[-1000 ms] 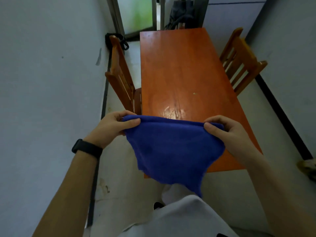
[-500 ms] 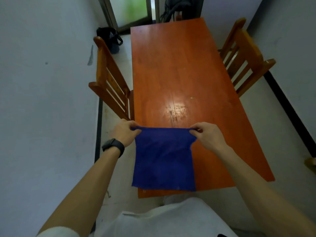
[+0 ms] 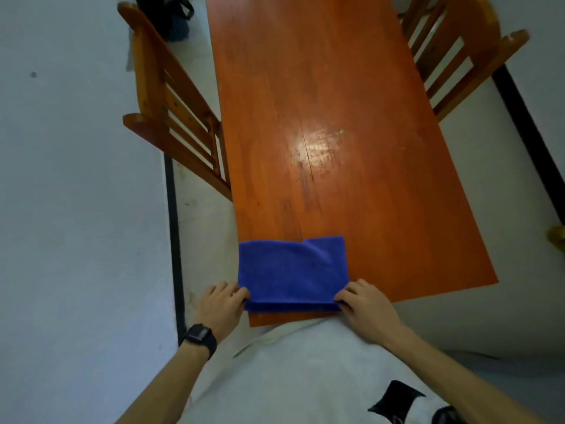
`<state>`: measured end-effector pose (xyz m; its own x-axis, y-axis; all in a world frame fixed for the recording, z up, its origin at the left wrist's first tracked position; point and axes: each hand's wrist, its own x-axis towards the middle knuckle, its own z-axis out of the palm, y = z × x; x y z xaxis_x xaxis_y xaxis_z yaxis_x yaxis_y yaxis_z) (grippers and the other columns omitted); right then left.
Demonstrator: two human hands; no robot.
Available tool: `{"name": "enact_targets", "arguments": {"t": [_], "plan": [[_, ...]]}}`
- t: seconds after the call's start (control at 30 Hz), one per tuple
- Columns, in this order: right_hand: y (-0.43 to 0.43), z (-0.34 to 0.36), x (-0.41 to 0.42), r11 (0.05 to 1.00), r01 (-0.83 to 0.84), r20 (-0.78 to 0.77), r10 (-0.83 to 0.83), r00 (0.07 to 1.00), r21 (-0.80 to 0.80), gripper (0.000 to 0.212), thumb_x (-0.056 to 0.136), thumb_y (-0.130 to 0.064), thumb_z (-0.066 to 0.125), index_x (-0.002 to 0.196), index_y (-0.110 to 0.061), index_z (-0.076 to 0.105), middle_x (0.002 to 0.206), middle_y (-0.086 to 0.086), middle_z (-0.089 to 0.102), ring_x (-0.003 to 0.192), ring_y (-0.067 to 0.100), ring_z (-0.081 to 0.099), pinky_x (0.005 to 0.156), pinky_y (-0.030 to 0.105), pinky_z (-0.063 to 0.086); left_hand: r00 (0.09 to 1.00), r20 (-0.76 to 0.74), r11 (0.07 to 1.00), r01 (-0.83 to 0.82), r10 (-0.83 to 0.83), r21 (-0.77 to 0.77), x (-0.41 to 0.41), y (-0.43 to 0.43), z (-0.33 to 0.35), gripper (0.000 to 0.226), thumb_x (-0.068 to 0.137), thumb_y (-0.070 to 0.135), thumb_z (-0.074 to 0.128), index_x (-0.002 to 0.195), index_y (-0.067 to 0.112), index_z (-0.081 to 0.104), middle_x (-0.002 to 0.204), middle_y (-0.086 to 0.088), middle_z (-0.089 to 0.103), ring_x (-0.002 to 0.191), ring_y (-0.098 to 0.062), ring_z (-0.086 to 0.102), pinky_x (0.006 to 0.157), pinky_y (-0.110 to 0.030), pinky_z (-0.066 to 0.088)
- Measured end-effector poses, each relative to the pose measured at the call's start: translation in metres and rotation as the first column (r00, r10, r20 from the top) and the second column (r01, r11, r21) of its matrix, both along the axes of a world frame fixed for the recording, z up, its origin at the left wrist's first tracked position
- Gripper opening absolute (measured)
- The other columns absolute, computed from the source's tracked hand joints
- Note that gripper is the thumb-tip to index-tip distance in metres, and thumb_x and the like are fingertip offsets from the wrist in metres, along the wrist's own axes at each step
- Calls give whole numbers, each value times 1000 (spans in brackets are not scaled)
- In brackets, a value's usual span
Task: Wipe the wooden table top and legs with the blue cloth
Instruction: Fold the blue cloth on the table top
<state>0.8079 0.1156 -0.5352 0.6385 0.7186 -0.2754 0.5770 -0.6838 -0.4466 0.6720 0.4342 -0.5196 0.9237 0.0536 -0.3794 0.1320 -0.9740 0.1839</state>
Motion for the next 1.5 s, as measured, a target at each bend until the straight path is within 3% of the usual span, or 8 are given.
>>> {"name": "enact_targets", "arguments": {"t": [0.3,0.43,0.57,0.73,0.9,1.03,1.3,1.5], "plan": [[5,-13,-37,970,78,-17,-84,996,-229,22,91,-29,58,112,-31,66,108,-6,63,94,19,54,76,32,44,991,-46,986,133,-129,99,-20,-2,-20,34,58,33,91,82,31,67,78,9,67,64,-14,62,61,-30,52],[10,-4,-44,950,173,-40,-190,981,-259,31,88,-44,54,114,-28,63,115,-6,54,102,16,49,81,30,44,986,-120,989,123,-114,76,-28,-13,-20,22,81,44,70,98,31,64,95,7,68,80,-16,63,76,-32,50],[30,5,-37,888,429,-29,-439,898,-166,34,92,-48,54,114,-23,61,122,-3,50,106,14,45,88,29,46,985,-165,999,-39,45,38,-21,-27,-10,31,96,47,39,117,30,56,119,7,56,107,-17,53,93,-32,38],[75,7,28,886,442,18,-444,896,-137,49,97,-36,49,143,-21,40,147,5,40,129,26,41,102,42,44,887,6,877,-455,462,-155,33,-20,0,46,97,42,46,140,27,41,142,0,41,121,-19,48,100,-35,44],[92,-3,74,868,421,-24,-442,897,-265,45,98,-33,49,141,-20,43,153,8,28,134,29,33,104,45,42,733,-134,716,-681,667,-155,84,5,-12,51,97,45,50,144,29,39,151,-7,32,132,-29,42,102,-49,46],[77,-12,88,873,437,46,-438,898,-215,16,96,-23,53,109,-15,59,140,5,41,120,24,44,95,37,45,787,-144,792,-610,600,-33,100,16,-25,23,96,39,55,114,25,59,134,-3,46,111,-23,53,91,-45,52],[59,-14,102,943,287,-59,-301,952,-170,40,94,-47,53,125,-23,50,125,3,46,112,21,48,88,36,50,871,-23,870,-489,491,58,145,6,-28,15,98,29,51,104,16,56,113,-5,54,91,-23,55,80,-43,52],[63,-21,115,914,308,-73,-337,939,-263,23,98,-36,47,109,-18,56,114,3,51,103,21,50,82,38,50,910,41,906,-414,412,90,185,3,-26,11,101,22,47,110,18,52,111,-5,57,92,-24,55,81,-40,50]]}}
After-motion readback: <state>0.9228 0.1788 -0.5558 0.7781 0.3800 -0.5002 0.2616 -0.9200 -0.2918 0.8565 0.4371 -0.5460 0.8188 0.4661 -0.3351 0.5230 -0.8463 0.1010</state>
